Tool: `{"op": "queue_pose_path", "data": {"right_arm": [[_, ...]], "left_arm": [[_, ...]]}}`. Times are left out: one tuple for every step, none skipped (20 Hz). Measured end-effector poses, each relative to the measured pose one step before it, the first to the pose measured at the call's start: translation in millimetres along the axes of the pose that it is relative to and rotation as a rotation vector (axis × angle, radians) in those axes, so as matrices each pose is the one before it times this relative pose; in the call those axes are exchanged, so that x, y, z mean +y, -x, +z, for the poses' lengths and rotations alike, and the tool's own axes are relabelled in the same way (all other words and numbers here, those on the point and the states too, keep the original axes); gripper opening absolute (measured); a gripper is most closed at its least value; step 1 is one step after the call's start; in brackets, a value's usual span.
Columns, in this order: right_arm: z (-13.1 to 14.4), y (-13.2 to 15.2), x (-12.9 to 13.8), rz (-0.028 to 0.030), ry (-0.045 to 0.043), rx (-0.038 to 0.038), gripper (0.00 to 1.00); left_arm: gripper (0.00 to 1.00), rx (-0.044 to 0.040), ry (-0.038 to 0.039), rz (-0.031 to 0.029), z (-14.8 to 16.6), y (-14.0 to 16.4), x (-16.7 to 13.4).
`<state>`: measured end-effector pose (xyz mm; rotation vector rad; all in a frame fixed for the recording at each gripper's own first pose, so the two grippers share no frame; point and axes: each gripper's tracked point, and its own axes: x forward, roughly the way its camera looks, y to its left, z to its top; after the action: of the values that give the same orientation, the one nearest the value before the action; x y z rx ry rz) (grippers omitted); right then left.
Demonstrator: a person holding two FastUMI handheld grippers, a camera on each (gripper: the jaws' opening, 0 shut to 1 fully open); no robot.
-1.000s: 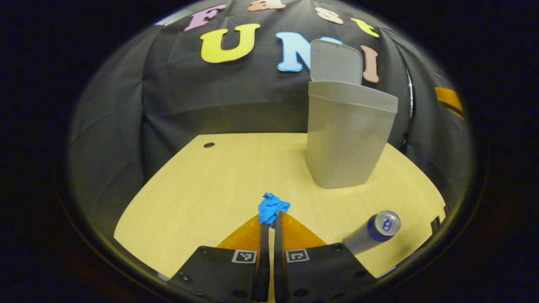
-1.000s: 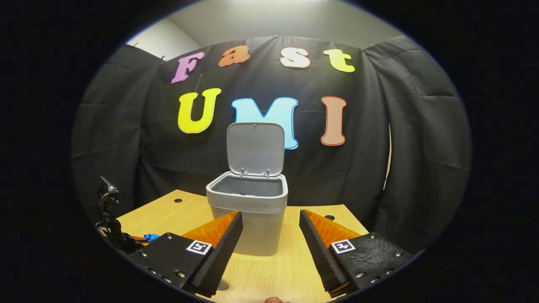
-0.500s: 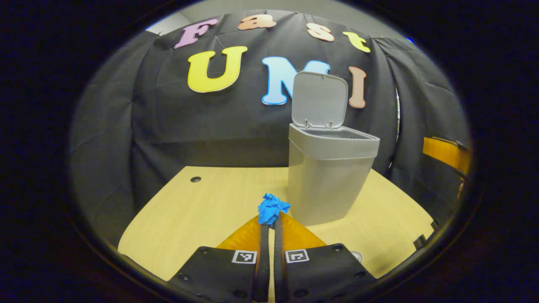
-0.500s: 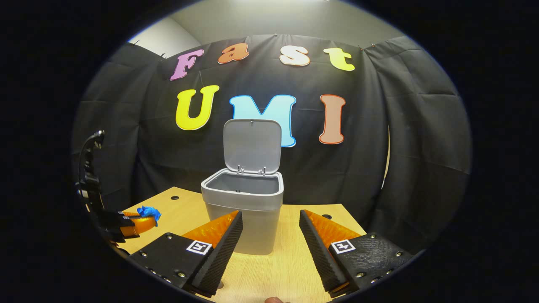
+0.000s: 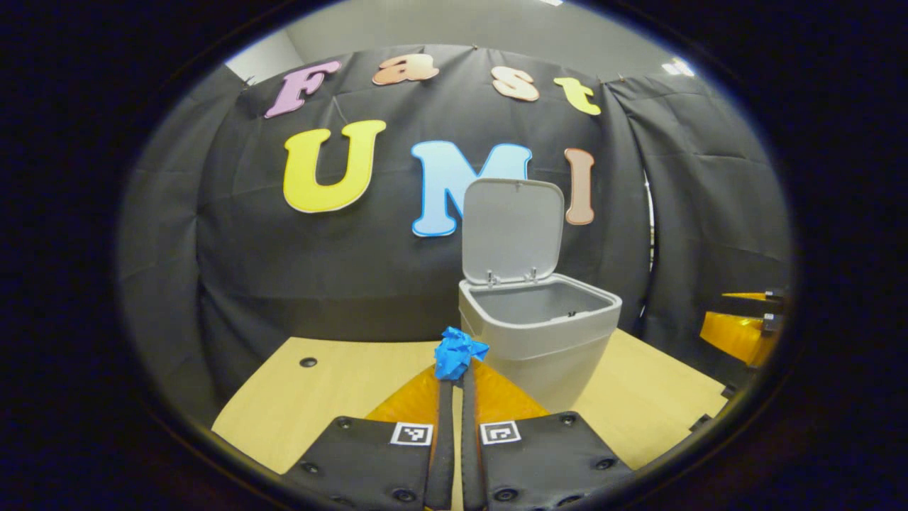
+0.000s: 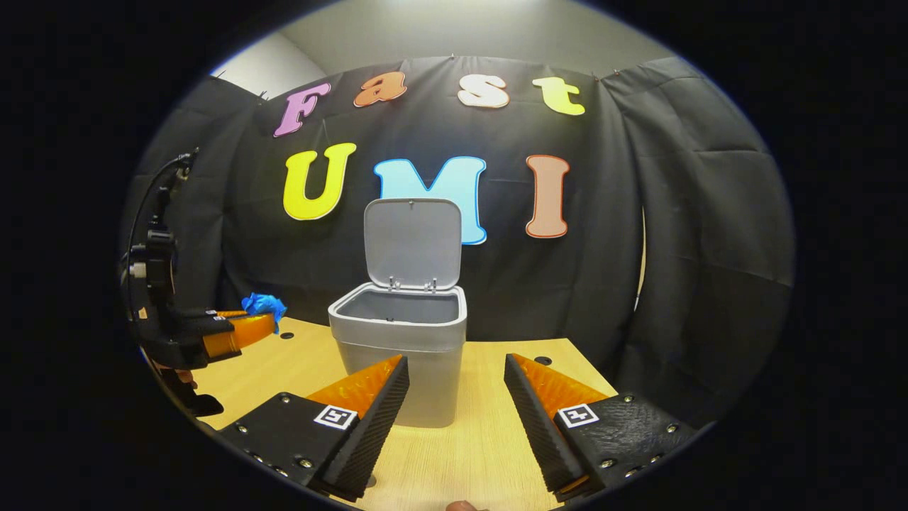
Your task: Press the lid of the desktop garbage bin to open it, pick up the crumpled paper on the desktop and throw it into the bin, then pick up the pop can on the desktop and drop it into the bin, and finally close the garbage bin lid.
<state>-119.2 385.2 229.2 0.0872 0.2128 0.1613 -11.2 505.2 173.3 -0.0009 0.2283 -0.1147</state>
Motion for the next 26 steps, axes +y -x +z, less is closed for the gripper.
{"op": "queue_pose_path", "data": {"right_arm": [[0.15,1.20,-1.48,-0.00834,-0.00274,0.00186,0.88],[0.15,0.75,-1.73,-0.00822,-0.00213,0.00184,0.88],[-0.49,1.80,-1.43,-0.00901,-0.00032,0.00160,0.88],[0.16,1.80,-1.68,-0.00925,0.00310,0.00205,0.88],[-1.21,0.87,-2.08,-0.00869,0.00442,0.00194,0.88],[0.86,1.29,-2.75,-0.01074,0.00378,0.00095,0.88],[-0.19,0.24,-0.60,-0.00645,-0.00035,0.00084,0.88],[-0.20,0.54,-0.38,-0.00423,-0.00256,0.00263,0.85],[-0.97,1.29,0.06,-0.00341,-0.00263,0.00207,0.85],[-0.91,0.17,0.64,-0.00198,-0.00260,0.00465,0.88],[-2.20,-0.02,1.07,0.00088,-0.00233,0.00553,0.88],[-0.49,0.10,1.04,0.00185,-0.00162,0.00433,0.88],[-0.72,1.34,1.03,0.00241,-0.00100,0.00326,0.88],[0.18,0.77,0.25,-0.00111,-0.00018,0.00234,0.88],[-0.80,1.14,-0.85,-0.00308,-0.00007,0.00068,0.88],[0.34,0.92,-0.88,-0.00308,-0.00047,-0.00025,0.88],[-0.32,0.60,-0.39,-0.00328,-0.00098,0.00102,0.88],[-0.56,0.59,-1.08,-0.00395,-0.00086,0.00153,0.88],[-1.36,0.91,-0.75,-0.00280,-0.00087,0.00207,0.88],[-0.29,0.53,-0.39,-0.00225,-0.00075,0.00313,0.88],[-1.79,0.95,-0.72,-0.00285,-0.00057,0.00224,0.88],[0.56,1.39,-0.93,-0.00332,-0.00088,0.00036,0.88],[0.00,1.21,-0.65,-0.00325,-0.00102,-0.00173,0.88],[1.09,0.55,-1.07,-0.00384,-0.00136,-0.00267,0.88],[-1.43,0.87,-0.63,-0.00315,-0.00200,0.00093,0.88],[-0.65,-0.08,-0.60,-0.00166,-0.00445,0.00181,0.88]], "left_arm": [[0.12,-0.01193,-0.00324,-0.00752,4.55,-4.75,-3.57],[0.12,-0.01017,-0.00398,-0.00977,3.72,-5.98,-3.35],[0.12,-0.00639,-0.00588,-0.00458,3.24,-6.13,-2.29],[0.12,-0.01002,-0.00272,-0.01145,3.77,-5.83,-3.80],[0.10,-0.01234,0.00010,-0.00568,4.50,-6.11,-2.31],[0.12,-0.00852,0.00234,-0.00746,4.76,-6.22,-2.65],[0.12,-0.00892,0.00463,-0.00241,3.31,-4.86,-1.12],[0.12,-0.00468,0.00680,-0.00359,3.32,-5.47,-1.41],[0.10,-0.00265,0.00081,0.00274,3.67,-5.87,-0.51],[0.12,-0.00163,-0.00176,-0.00214,3.32,-5.74,-2.19],[0.12,-0.00248,-0.00162,-0.00452,0.83,-4.91,-2.19],[0.12,0.00459,-0.00242,0.00125,1.65,-4.69,-1.90],[0.12,0.01070,-0.00410,-0.00092,-2.30,-6.35,-2.12],[0.11,0.01759,-0.00397,0.00858,-3.38,-4.12,0.00],[0.12,0.01271,-0.00048,-0.00485,-2.79,-5.39,-2.16],[0.10,0.00420,0.00014,-0.00406,-0.99,-4.71,-2.83],[0.13,0.00321,-0.00395,-0.01190,1.96,-4.46,-3.61],[0.11,-0.00354,-0.00594,-0.00514,2.31,-3.24,-2.82],[0.14,-0.00039,-0.00762,-0.01253,-0.64,-2.96,-5.23],[0.14,0.00160,-0.00560,-0.01153,-0.53,-3.79,-3.44],[0.15,0.00968,-0.00683,-0.00811,-2.34,-4.72,-2.01],[0.21,0.01125,-0.00597,-0.00164,-3.43,-3.65,-1.09],[0.19,0.00692,-0.00065,0.00113,-2.74,-2.63,0.42],[0.29,0.00363,0.00370,0.00518,-2.08,-2.07,0.39],[0.30,-0.00026,0.00669,-0.00475,-1.06,-1.47,-0.57],[0.35,0.00558,0.00758,-0.01125,-2.50,-1.20,-3.95]]}}
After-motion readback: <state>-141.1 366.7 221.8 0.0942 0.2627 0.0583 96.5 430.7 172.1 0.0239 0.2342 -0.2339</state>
